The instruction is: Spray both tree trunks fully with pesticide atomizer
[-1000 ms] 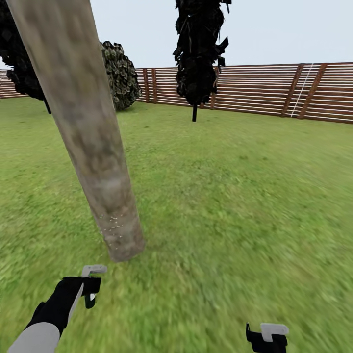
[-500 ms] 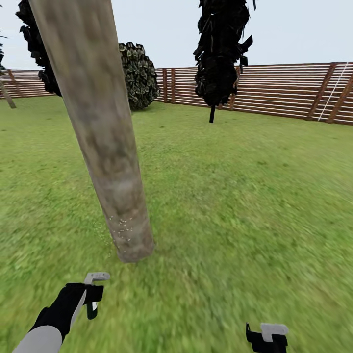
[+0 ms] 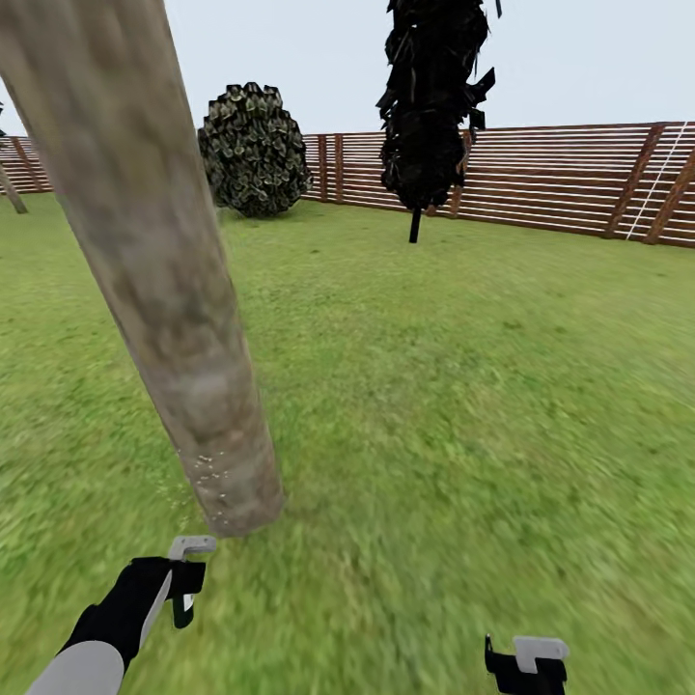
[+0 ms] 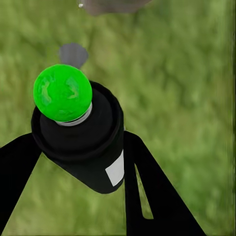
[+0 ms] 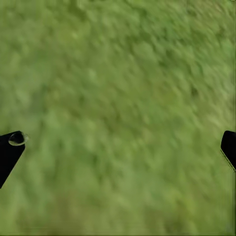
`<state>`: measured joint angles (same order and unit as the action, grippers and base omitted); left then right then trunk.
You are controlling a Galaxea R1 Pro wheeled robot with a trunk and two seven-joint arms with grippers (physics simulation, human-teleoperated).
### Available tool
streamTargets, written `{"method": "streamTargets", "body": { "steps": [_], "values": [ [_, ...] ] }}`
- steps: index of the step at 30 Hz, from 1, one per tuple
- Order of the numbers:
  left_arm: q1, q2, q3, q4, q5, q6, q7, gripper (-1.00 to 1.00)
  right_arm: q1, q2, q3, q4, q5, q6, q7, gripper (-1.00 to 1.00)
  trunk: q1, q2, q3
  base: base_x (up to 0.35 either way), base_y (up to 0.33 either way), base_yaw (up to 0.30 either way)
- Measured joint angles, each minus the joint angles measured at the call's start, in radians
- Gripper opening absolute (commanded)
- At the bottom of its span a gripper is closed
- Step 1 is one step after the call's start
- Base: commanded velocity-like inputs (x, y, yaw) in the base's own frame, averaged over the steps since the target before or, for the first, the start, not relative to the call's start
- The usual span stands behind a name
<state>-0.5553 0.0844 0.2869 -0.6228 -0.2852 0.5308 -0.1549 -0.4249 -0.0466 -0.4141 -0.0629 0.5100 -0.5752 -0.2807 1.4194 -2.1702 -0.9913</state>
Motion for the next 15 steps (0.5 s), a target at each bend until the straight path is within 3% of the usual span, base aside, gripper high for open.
{"method": "streamTargets", "body": {
  "steps": [8, 15],
  "values": [
    [0.0, 0.0, 0.0, 0.013, 0.004, -0.066, 0.0, -1.0, 0.0, 0.001, 0.0, 0.0, 0.001, 0.0, 0.0, 1.0, 0.0, 0.0, 0.0, 0.059, -0.26, 0.007],
    [0.0, -0.002, 0.0, 0.014, 0.003, -0.067, 0.0, -1.0, 0.0, 0.001, 0.0, 0.0, 0.001, 0.0, 0.0, 1.0, 0.0, 0.0, 0.0, -0.061, -0.272, 0.231]
  ]
}}
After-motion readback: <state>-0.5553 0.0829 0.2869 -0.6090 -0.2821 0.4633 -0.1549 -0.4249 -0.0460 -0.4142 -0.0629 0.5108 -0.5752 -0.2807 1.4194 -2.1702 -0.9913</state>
